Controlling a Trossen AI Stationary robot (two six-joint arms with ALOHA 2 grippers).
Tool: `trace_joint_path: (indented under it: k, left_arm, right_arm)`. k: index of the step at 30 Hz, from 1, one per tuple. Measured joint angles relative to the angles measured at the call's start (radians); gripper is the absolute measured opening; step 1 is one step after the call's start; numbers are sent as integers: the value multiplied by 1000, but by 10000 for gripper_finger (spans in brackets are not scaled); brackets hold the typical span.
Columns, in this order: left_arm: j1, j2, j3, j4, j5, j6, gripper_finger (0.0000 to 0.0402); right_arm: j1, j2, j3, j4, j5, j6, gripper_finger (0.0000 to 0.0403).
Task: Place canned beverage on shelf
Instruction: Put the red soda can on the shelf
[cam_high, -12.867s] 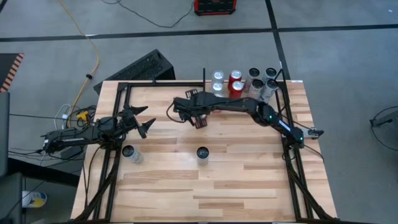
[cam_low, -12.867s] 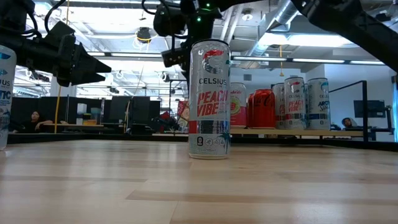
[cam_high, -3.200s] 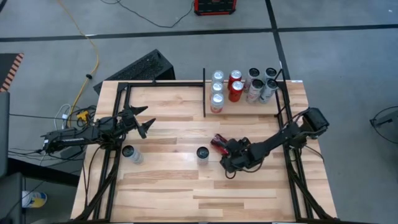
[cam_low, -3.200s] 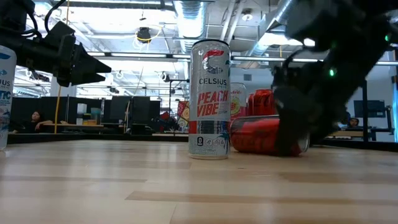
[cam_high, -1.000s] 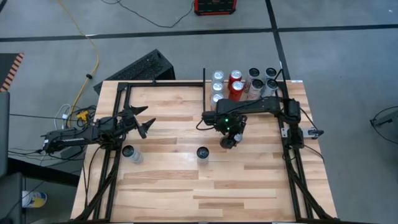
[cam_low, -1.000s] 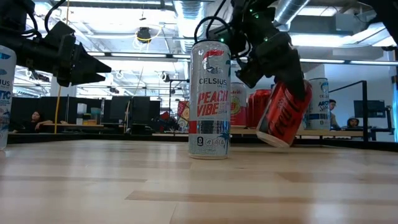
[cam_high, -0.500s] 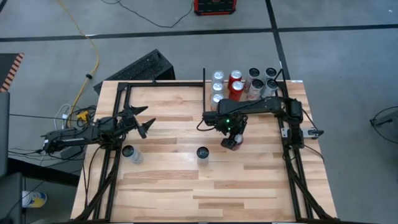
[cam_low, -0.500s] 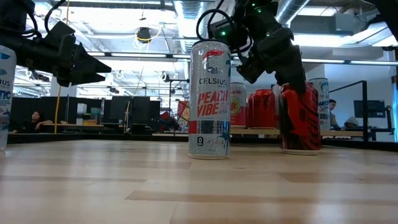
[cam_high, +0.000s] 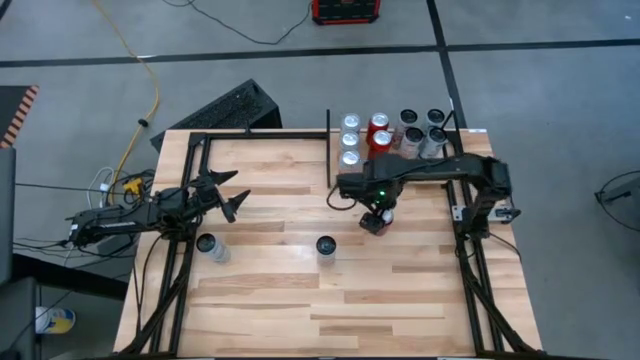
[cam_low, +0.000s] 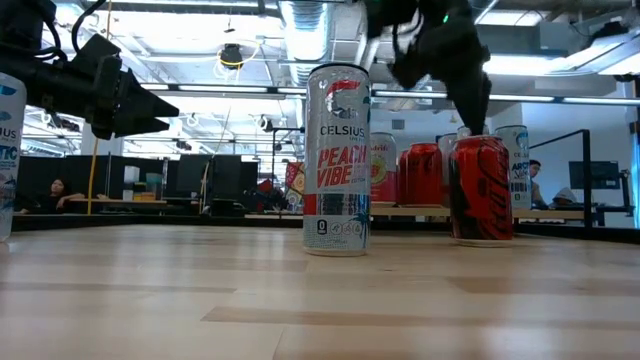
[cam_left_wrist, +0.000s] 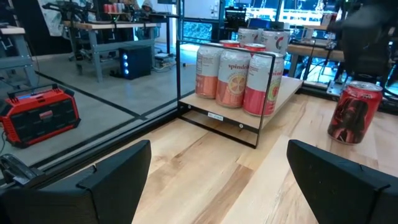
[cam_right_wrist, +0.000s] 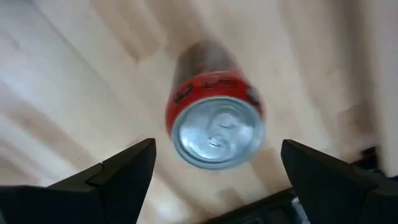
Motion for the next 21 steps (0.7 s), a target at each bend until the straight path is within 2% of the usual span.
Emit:
trace_joint_path:
  k: [2,5,8,14,21]
  left_arm:
    - [0,0,0,0,0,0,361]
    - [0,0,0,0,0,0,361]
    - [0,0,0,0,0,0,361]
    - [0,0,0,0,0,0,361]
    - [0,0,0,0,0,0,361]
  right_arm:
    - [33,-47,0,21,77,41,372]
    - [114,-131,-1,60,246,137,372]
    - [209,-230,-49,167,363,202,372]
    - [343,-404,-310,422,509,268,372]
    - [387,-573,-620,645,667,348,372]
